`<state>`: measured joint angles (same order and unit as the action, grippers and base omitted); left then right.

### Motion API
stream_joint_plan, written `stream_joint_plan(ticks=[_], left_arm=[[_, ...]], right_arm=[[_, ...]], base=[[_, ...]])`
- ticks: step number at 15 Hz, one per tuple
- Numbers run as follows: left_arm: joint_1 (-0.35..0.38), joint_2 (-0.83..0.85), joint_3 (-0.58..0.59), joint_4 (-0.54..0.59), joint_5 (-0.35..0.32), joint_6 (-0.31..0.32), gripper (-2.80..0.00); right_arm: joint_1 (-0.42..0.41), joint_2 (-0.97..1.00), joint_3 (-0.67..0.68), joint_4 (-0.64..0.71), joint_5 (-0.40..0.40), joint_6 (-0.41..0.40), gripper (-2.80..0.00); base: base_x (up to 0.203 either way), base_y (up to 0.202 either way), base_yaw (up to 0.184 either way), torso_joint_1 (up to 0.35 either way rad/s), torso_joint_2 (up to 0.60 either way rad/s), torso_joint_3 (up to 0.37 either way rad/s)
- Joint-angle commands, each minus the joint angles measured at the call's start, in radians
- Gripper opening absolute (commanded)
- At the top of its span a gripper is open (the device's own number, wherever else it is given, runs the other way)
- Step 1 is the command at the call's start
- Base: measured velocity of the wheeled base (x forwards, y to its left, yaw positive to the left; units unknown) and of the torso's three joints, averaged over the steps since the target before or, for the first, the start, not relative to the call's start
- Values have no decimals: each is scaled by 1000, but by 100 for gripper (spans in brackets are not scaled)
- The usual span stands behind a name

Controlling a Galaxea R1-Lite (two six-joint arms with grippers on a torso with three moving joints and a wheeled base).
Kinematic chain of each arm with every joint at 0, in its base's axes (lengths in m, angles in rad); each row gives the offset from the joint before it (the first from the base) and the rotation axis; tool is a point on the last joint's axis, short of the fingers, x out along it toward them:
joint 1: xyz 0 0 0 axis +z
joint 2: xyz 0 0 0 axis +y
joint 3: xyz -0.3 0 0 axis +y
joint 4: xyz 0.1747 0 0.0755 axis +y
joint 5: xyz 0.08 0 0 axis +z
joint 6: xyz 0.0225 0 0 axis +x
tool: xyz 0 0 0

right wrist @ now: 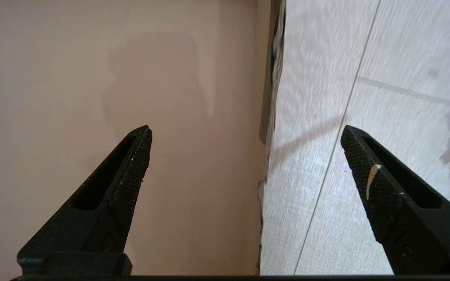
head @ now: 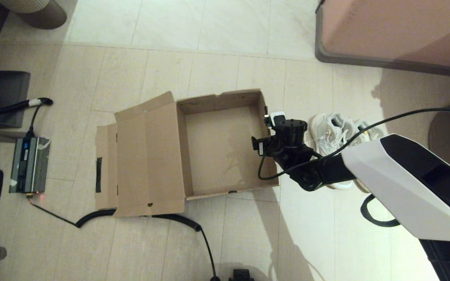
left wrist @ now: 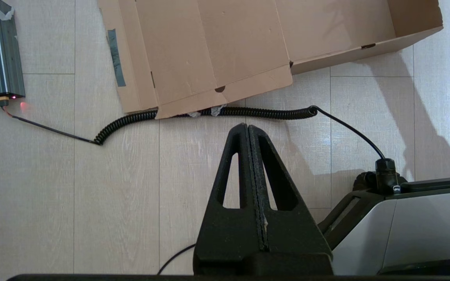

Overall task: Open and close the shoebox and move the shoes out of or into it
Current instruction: Put the shoes into the shoe box

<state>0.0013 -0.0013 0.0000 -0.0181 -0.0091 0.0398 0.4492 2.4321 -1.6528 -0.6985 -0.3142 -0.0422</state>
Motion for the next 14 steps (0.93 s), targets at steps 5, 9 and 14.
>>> stream_joint_plan(ticks=[5, 9, 14], left_arm=[[0, 1, 8, 0, 0, 0, -280], [0, 1, 8, 0, 0, 0, -280], [0, 1, 8, 0, 0, 0, -280]], right_arm=[[-10, 93, -96, -3, -6, -1, -280], [-15, 93, -96, -3, -8, -9, -280], [-42, 18, -4, -11, -19, -22, -280]], base=[[0, 0, 0, 0, 0, 0], [0, 0, 0, 0, 0, 0], [0, 0, 0, 0, 0, 0]])
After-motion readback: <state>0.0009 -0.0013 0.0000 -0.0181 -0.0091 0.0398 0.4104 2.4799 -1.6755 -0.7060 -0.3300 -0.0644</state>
